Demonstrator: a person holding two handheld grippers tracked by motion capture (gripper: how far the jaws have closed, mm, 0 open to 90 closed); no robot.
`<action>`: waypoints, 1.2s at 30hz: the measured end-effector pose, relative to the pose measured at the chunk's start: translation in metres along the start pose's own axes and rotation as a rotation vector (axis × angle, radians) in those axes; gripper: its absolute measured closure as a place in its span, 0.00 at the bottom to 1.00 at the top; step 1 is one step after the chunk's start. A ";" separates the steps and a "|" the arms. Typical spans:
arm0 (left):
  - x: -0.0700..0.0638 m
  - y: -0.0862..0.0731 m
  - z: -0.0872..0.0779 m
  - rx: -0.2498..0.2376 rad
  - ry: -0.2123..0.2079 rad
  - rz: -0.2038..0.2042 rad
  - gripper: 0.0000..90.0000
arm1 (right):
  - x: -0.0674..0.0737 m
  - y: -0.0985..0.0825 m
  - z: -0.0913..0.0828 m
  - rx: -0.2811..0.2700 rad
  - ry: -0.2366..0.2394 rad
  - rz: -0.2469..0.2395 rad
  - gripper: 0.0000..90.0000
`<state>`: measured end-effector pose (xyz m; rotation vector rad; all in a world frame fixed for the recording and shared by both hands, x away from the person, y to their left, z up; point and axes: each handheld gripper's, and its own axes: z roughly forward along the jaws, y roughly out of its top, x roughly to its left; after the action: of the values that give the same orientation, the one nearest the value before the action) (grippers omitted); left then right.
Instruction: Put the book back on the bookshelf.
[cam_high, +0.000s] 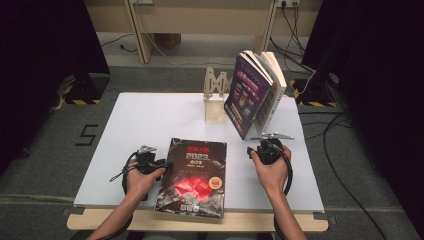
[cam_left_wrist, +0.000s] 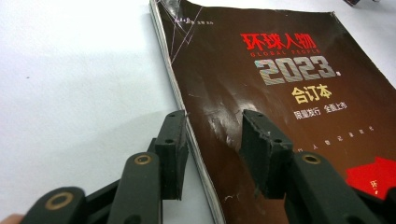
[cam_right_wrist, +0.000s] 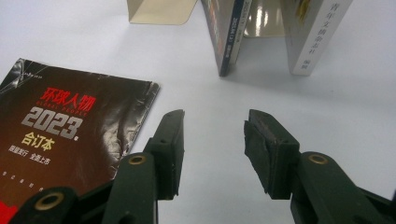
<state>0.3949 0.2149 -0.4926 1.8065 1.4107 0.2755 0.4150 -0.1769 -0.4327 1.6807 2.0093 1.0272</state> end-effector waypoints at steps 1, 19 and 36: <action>0.000 0.000 0.000 0.001 0.000 0.001 0.67 | 0.000 0.000 0.001 0.003 0.002 -0.001 0.63; 0.004 0.003 0.003 0.011 -0.019 -0.004 0.72 | 0.003 -0.006 0.011 0.041 0.015 -0.002 0.62; -0.001 0.004 0.007 0.011 -0.015 0.052 0.76 | 0.004 -0.005 0.018 0.065 0.029 0.001 0.62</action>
<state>0.4016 0.2107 -0.4935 1.8526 1.3587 0.2812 0.4219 -0.1674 -0.4473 1.7090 2.0819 1.0018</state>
